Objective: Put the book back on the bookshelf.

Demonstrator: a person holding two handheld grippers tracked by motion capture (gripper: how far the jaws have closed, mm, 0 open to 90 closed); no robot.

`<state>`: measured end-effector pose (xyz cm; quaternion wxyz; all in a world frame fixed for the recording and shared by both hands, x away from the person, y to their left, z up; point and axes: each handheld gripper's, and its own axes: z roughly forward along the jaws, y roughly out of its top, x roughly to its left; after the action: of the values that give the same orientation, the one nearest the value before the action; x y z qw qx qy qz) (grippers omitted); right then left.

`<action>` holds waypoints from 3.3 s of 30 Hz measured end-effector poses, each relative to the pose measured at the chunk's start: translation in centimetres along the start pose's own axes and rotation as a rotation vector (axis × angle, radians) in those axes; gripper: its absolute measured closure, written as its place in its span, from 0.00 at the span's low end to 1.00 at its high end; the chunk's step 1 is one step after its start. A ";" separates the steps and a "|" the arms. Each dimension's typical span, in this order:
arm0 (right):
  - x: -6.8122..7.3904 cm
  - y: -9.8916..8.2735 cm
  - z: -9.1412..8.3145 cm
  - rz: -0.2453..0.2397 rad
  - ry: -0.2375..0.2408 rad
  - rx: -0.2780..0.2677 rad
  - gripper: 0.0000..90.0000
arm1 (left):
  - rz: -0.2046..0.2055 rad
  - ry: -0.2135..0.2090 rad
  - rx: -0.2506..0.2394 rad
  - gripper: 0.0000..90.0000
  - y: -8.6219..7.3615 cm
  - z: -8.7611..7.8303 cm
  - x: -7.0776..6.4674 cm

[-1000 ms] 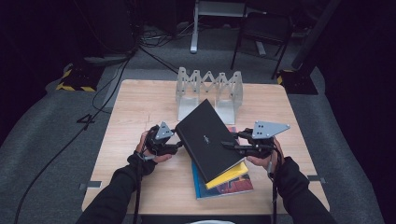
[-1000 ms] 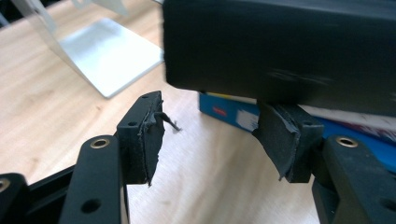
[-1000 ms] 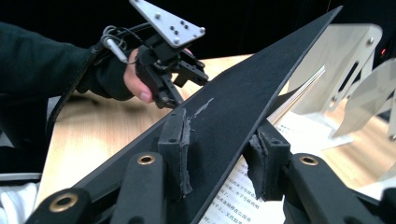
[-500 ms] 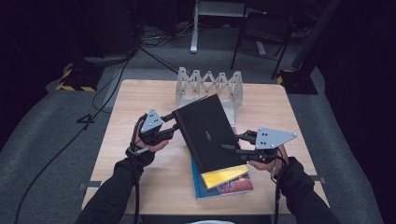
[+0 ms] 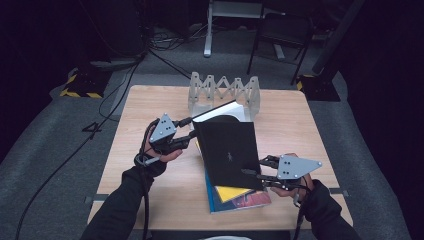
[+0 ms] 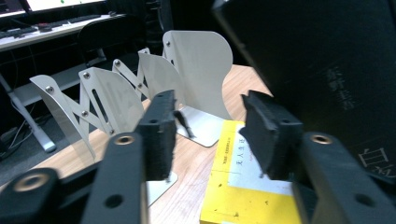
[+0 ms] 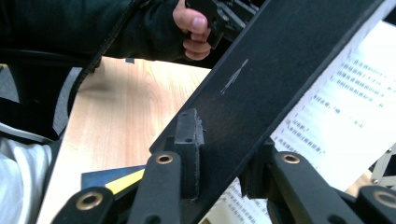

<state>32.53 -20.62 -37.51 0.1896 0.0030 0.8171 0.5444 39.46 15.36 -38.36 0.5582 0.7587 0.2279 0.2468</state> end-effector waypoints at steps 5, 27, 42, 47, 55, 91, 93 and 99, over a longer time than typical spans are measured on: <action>0.5 -0.8 -0.4 0.013 -0.005 -0.021 0.82 | 0.054 0.007 0.084 0.45 0.0 -1.2 -1.3; 1.4 -2.0 -0.9 0.024 -0.015 -0.041 0.82 | -0.009 -0.285 0.168 0.26 -2.4 1.6 -7.3; 0.9 -3.7 -2.1 0.065 -0.083 0.029 0.73 | -0.037 -0.285 0.108 0.26 -1.0 2.3 -7.4; 0.8 -4.4 -1.9 0.067 -0.168 0.103 0.69 | 0.017 -0.294 0.088 0.35 -0.6 1.9 -7.9; -0.2 -4.8 -2.1 0.136 -0.307 0.115 0.56 | 0.099 -0.328 0.083 0.47 0.1 1.8 -9.1; -0.2 -4.7 -1.1 0.157 -0.282 0.102 0.67 | 0.002 -0.262 -0.062 0.46 4.5 3.2 -9.3; -0.1 -4.7 -1.0 0.155 -0.278 0.106 0.67 | -0.005 -0.260 -0.070 0.46 4.8 3.2 -9.2; -0.1 -4.7 -0.9 0.152 -0.273 0.112 0.62 | -0.011 -0.254 -0.063 0.47 5.0 3.4 -9.2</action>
<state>33.28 -23.37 -41.37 0.2567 0.1495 0.8101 0.5054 34.79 5.79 -35.49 0.6072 0.7648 0.1516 0.1528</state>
